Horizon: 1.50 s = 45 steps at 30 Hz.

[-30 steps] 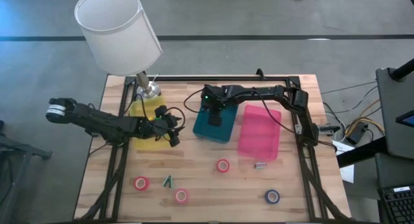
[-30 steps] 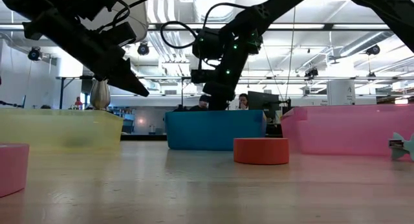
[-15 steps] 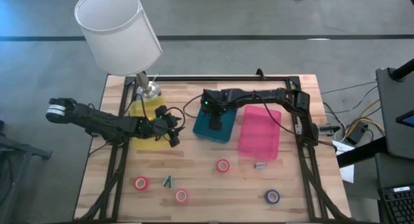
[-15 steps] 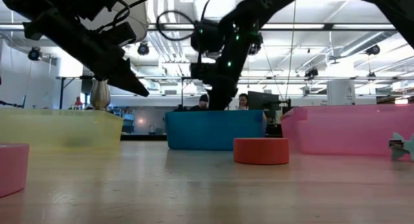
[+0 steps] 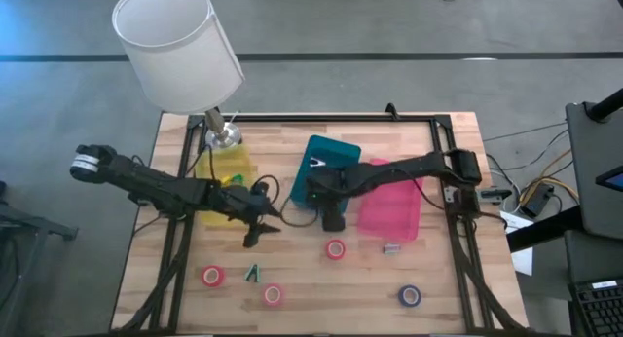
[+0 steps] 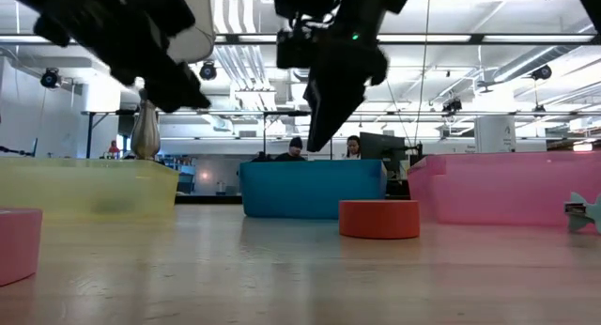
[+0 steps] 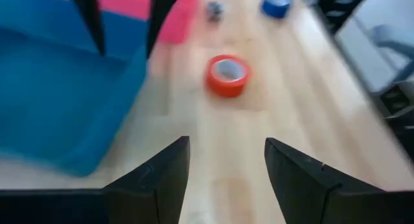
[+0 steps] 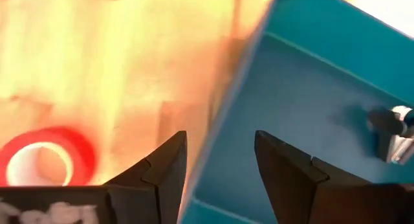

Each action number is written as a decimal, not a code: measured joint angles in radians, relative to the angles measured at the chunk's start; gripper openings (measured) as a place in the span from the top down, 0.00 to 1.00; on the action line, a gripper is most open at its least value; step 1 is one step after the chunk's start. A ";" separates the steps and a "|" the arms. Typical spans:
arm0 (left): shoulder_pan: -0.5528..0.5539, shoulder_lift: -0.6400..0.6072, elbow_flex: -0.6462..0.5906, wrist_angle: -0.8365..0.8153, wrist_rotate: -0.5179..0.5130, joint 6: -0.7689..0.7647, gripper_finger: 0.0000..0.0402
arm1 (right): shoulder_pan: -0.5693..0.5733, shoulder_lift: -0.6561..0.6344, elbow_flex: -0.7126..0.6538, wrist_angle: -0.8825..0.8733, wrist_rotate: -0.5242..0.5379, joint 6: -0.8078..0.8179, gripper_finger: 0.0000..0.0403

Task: Pick and place Stapler, Stapler remover, tape
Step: Put the left blue staple remover into the blue bin

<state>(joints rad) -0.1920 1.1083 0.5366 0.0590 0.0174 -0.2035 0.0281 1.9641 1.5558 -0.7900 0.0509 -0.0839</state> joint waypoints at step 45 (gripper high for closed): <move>-0.224 0.616 0.535 -0.930 0.398 -0.996 0.49 | 0.006 -0.459 -0.477 0.226 0.001 -0.084 0.56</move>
<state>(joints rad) -0.4160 1.7246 1.0719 -0.8711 0.4152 -1.1994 0.0345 1.5053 1.0786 -0.5644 0.0521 -0.1677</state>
